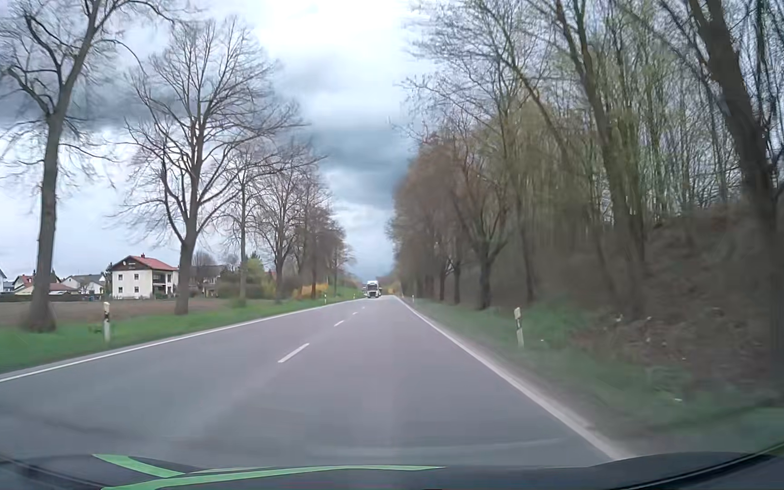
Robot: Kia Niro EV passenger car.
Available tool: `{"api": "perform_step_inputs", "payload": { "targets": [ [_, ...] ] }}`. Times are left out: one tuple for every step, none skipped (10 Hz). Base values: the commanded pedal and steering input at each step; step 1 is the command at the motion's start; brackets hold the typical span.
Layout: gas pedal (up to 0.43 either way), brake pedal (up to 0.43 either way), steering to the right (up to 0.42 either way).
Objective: Follow the waypoints while adhering to traffic rules and regulations
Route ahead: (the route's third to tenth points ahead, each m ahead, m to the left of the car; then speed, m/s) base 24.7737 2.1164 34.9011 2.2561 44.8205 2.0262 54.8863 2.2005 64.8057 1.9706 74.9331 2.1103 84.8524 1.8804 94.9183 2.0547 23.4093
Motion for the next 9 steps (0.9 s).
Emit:
{"api": "perform_step_inputs", "payload": {
  "targets": [
    [0.189, 0.000, 0.003],
    [0.189, 0.000, 0.002],
    [0.189, 0.000, 0.001],
    [0.189, 0.000, 0.000],
    [0.189, 0.000, -0.001],
    [0.189, 0.000, -0.003],
    [0.189, 0.000, -0.003],
    [0.189, 0.000, -0.003],
    [0.189, 0.000, -0.003]
  ]
}}
